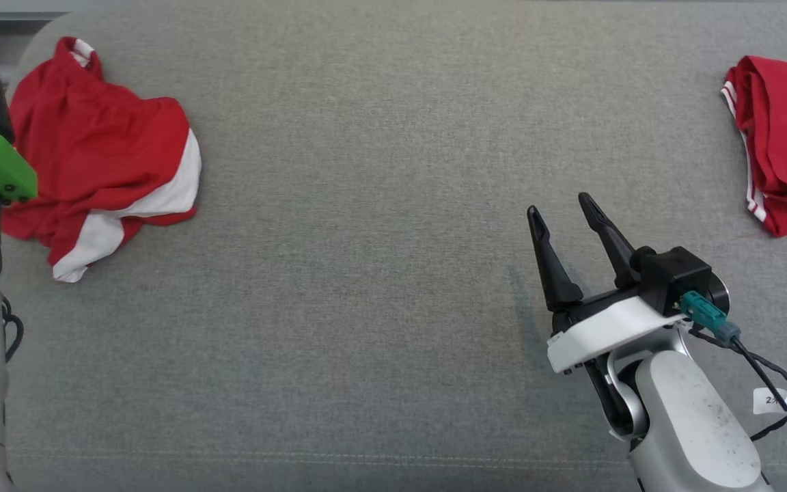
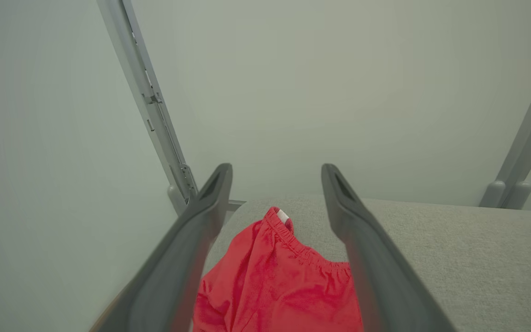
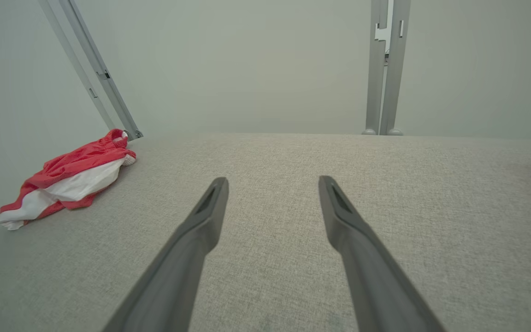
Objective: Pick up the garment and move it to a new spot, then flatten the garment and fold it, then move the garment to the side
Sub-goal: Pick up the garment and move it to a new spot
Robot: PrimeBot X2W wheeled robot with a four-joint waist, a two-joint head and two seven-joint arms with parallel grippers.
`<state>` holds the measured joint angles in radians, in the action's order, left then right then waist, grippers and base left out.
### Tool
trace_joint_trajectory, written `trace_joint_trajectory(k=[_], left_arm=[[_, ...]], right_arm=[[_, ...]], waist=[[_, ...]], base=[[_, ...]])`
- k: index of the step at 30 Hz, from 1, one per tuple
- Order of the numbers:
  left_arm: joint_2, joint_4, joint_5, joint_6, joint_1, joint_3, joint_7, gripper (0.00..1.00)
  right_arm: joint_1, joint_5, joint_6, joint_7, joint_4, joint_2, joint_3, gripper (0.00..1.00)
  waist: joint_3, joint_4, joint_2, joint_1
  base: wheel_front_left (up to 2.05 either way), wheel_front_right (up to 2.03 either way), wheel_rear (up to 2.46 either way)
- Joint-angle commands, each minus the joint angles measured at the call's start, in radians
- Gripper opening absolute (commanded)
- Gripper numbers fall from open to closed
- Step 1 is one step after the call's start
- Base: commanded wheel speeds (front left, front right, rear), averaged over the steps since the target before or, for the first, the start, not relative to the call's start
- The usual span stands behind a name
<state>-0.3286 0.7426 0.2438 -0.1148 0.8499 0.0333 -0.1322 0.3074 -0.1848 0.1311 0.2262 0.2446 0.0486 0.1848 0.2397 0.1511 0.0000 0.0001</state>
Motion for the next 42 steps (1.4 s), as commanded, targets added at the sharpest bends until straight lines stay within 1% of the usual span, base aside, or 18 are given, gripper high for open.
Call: trace_joint_trajectory(k=[1,3,4,12,14,17,21,23,25,31,35,37,38,42], left_arm=[[-0.024,0.057,0.007,-0.005,0.043,-0.002,0.003,1.0],[-0.041,0.115,0.009,-0.008,0.07,-0.01,0.016,1.0],[-0.041,0.115,0.009,-0.008,0.07,-0.01,0.016,1.0],[-0.09,0.296,0.038,-0.015,0.159,-0.034,0.087,1.0],[-0.094,0.338,0.052,-0.014,0.173,-0.039,0.123,1.0],[-0.115,0.391,0.069,-0.015,0.201,-0.053,0.184,1.0],[-0.119,0.444,0.1,-0.015,0.209,-0.07,0.251,1.0],[-0.127,0.462,0.108,-0.015,0.21,-0.081,0.282,1.0],[-0.122,0.482,0.122,-0.015,0.212,-0.092,0.328,1.0],[-0.144,0.515,0.133,-0.016,0.191,-0.12,0.436,1.0],[-0.155,0.527,0.147,-0.007,0.179,-0.113,0.45,1.0],[-0.16,0.528,0.144,-0.007,0.178,-0.117,0.424,1.0],[-0.169,0.527,0.144,-0.008,0.179,-0.119,0.394,0.0],[-0.17,0.516,0.147,-0.013,0.182,-0.132,0.33,0.0]], right_arm=[[0.017,-0.003,-0.001,0.008,-0.008,0.004,-0.002,1.0],[0.027,-0.004,-0.001,0.01,-0.01,0.004,-0.003,1.0],[0.027,-0.004,-0.001,0.01,-0.01,0.004,-0.003,1.0],[0.045,-0.002,-0.001,0.019,-0.02,0.004,-0.001,1.0],[0.048,0.001,-0.001,0.021,-0.022,0.004,-0.003,1.0],[0.053,0.005,-0.001,0.02,-0.025,0.004,-0.004,1.0],[0.057,0.014,-0.001,0.02,-0.031,0.004,-0.01,1.0],[0.059,0.016,-0.001,0.02,-0.035,0.004,-0.012,1.0],[0.061,0.019,-0.001,0.018,-0.039,0.004,-0.013,1.0],[0.064,0.019,-0.001,0.015,-0.042,0.004,-0.008,1.0],[0.067,0.017,-0.001,0.013,-0.042,0.004,-0.004,1.0],[0.068,0.019,-0.001,0.013,-0.042,0.004,-0.005,1.0],[0.07,0.023,-0.001,0.012,-0.042,0.004,-0.007,1.0],[0.07,0.025,-0.001,0.01,-0.036,0.004,-0.01,1.0]], waist=[[0.064,-0.074,0.0,-0.0001],[0.076,-0.09,0.0,-0.0001],[0.076,-0.09,0.0,-0.0001],[0.124,-0.141,0.0,-0.0001],[0.135,-0.15,0.0,-0.0001],[0.149,-0.162,0.0,-0.0001],[0.163,-0.172,0.0,-0.0001],[0.17,-0.175,0.0,-0.0001],[0.174,-0.178,0.0,-0.0001],[0.182,-0.186,0.0,-0.0001],[0.187,-0.191,0.0,-0.0001],[0.19,-0.192,0.0,-0.0001],[0.192,-0.192,0.0,-0.0001],[0.186,-0.188,0.0,-0.0001]], base=[[0.0,0.0,0.0],[0.0,0.0,0.0],[0.0,0.0,0.0],[0.0,0.0,0.0],[0.0,0.0,0.0],[0.0,0.0,0.0],[0.0,0.0,0.0],[0.0,0.0,0.0],[0.0,0.0,0.0],[0.0,0.0,0.0],[0.0,0.0,0.0],[0.0,0.0,0.0],[0.0,0.0,0.0],[0.0,0.0,0.0]])
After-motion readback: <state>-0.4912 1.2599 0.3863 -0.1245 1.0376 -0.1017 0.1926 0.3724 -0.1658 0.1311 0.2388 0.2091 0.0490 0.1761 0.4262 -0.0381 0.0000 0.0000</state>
